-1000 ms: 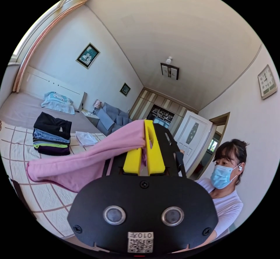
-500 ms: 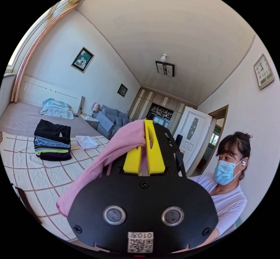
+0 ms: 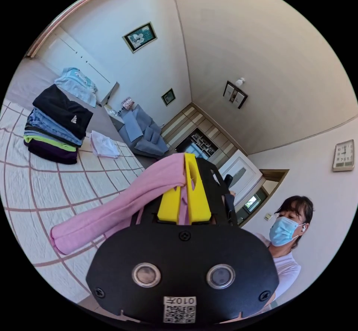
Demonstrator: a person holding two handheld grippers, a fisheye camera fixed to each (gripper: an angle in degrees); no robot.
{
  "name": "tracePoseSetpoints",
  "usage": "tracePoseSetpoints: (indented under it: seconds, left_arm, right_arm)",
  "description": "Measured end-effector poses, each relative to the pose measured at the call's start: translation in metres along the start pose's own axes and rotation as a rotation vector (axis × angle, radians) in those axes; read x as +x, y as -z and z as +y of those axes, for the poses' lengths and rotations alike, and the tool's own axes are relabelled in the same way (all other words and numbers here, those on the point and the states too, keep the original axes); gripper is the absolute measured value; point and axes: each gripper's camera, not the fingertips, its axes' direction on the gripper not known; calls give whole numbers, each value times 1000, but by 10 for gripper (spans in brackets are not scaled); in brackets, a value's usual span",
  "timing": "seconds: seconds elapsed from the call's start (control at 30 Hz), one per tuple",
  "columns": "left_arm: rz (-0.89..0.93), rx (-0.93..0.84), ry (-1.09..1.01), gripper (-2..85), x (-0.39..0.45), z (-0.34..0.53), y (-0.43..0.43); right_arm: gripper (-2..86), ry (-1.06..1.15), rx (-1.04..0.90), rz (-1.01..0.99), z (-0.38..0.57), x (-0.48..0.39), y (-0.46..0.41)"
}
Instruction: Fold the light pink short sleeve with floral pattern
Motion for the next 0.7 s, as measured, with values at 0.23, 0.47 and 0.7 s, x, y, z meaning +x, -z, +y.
tracePoseSetpoints:
  seconds: [0.23,0.47,0.7]
  left_arm:
    - [53,-60,-251,69,23,-50,-58]
    - [-300,-329,315,91,-167,106,-55]
    - [-514,-490,67,104,-117,282,-80]
  right_arm:
    - [30,8,390,12,-2,-13,75]
    - [31,11,-40,-361,66,-73,-82]
    - [33,-269,-581,-630,171,-121,-289]
